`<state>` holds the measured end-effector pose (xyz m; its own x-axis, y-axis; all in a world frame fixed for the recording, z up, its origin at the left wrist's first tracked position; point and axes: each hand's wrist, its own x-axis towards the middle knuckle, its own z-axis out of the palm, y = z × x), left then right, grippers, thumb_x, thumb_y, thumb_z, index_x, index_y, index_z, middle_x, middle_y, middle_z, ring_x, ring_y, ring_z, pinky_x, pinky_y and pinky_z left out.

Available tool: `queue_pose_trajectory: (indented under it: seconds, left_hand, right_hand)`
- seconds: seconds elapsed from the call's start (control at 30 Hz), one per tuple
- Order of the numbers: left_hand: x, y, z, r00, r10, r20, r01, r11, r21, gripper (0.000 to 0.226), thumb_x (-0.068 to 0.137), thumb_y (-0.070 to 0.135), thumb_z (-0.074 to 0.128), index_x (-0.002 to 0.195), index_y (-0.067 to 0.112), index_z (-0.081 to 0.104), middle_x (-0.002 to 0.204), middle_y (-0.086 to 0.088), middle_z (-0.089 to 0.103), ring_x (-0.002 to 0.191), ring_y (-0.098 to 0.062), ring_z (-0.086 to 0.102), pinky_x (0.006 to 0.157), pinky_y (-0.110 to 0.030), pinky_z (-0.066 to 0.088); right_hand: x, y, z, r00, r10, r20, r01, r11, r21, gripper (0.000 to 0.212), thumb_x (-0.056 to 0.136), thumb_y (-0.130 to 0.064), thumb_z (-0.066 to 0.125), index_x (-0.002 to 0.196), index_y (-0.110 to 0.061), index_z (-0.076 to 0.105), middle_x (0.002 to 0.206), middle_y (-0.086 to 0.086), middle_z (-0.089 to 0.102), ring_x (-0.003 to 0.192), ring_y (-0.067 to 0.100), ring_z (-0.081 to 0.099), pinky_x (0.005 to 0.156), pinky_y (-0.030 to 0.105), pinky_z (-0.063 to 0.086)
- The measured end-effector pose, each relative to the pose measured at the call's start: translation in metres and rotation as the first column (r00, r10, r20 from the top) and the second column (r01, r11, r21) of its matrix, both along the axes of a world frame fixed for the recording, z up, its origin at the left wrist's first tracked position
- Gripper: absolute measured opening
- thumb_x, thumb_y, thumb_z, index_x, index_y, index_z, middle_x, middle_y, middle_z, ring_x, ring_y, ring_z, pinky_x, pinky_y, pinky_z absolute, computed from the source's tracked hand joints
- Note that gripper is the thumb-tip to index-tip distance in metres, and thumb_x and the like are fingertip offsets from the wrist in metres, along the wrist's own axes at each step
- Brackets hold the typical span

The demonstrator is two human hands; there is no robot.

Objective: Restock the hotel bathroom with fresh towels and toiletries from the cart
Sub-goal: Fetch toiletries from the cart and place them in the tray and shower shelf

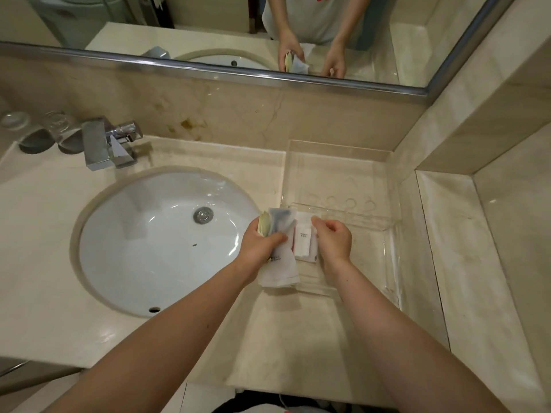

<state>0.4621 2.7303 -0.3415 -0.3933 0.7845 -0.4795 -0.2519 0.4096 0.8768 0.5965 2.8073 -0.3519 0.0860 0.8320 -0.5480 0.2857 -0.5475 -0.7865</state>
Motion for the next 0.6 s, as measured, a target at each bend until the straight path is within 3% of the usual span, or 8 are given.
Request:
queue_pose_trajectory:
  seconds: [0.07, 0.2, 0.3, 0.43, 0.53, 0.6]
  left_hand:
    - [0.004, 0.001, 0.004, 1.000, -0.017, -0.008, 0.017, 1.000, 0.024, 0.030, 0.080, 0.002, 0.065, 0.107, 0.015, 0.062, 0.082, 0.001, 0.065, 0.072, -0.011, 0.063, 0.058, -0.021, 0.050]
    - [0.013, 0.002, 0.012, 0.997, -0.082, -0.016, 0.083, 0.990, 0.112, 0.041, 0.077, 0.007, 0.074, 0.113, 0.020, 0.062, 0.097, -0.007, 0.072, 0.087, -0.022, 0.071, 0.070, -0.031, 0.059]
    - [0.020, 0.000, 0.019, 0.987, -0.159, 0.030, 0.154, 0.980, 0.128, 0.054, 0.074, 0.014, 0.082, 0.121, 0.020, 0.058, 0.105, -0.006, 0.071, 0.094, -0.020, 0.070, 0.075, -0.032, 0.059]
    - [0.031, -0.002, 0.028, 0.948, -0.279, 0.152, 0.259, 0.956, 0.137, 0.060, 0.068, 0.015, 0.081, 0.123, 0.013, 0.058, 0.110, -0.015, 0.069, 0.100, -0.027, 0.068, 0.086, -0.040, 0.056]
    - [0.037, -0.002, 0.031, 0.919, -0.294, 0.264, 0.284, 0.956, 0.078, 0.067, 0.067, 0.011, 0.076, 0.131, 0.017, 0.054, 0.117, -0.018, 0.067, 0.105, -0.033, 0.066, 0.093, -0.048, 0.053]
    - [0.039, -0.001, 0.031, 0.906, -0.273, 0.324, 0.273, 0.961, 0.048, 0.063, 0.075, 0.009, 0.073, 0.134, 0.020, 0.053, 0.121, -0.021, 0.065, 0.110, -0.038, 0.064, 0.097, -0.052, 0.050]
  right_hand:
    - [-0.003, -0.002, 0.016, 0.979, 0.032, -0.199, -0.053, 0.993, -0.103, 0.031, 0.091, -0.042, 0.062, 0.086, -0.011, 0.064, 0.072, 0.003, 0.064, 0.055, 0.014, 0.054, 0.051, 0.027, 0.043]
    - [-0.001, -0.015, 0.038, 0.921, 0.141, -0.362, -0.229, 0.950, -0.211, 0.042, 0.092, -0.050, 0.058, 0.100, -0.010, 0.068, 0.080, 0.005, 0.072, 0.070, 0.020, 0.068, 0.062, 0.030, 0.053]
    - [0.009, -0.021, 0.040, 0.908, 0.183, -0.378, -0.258, 0.953, -0.158, 0.035, 0.089, -0.038, 0.067, 0.111, -0.011, 0.067, 0.091, 0.007, 0.072, 0.080, 0.023, 0.071, 0.067, 0.034, 0.056]
    - [0.026, -0.025, 0.045, 0.926, 0.191, -0.326, -0.242, 0.962, -0.123, 0.035, 0.085, -0.032, 0.072, 0.113, -0.011, 0.064, 0.103, 0.011, 0.073, 0.094, 0.029, 0.071, 0.087, 0.046, 0.058]
    - [0.036, -0.027, 0.055, 0.925, 0.196, -0.326, -0.244, 0.963, -0.115, 0.016, 0.092, -0.027, 0.064, 0.099, -0.013, 0.068, 0.096, 0.008, 0.074, 0.087, 0.025, 0.071, 0.076, 0.039, 0.058]
    - [0.042, -0.027, 0.057, 0.935, 0.206, -0.288, -0.243, 0.965, -0.101, 0.015, 0.094, -0.023, 0.059, 0.099, -0.011, 0.067, 0.096, 0.006, 0.073, 0.084, 0.019, 0.068, 0.068, 0.032, 0.054]
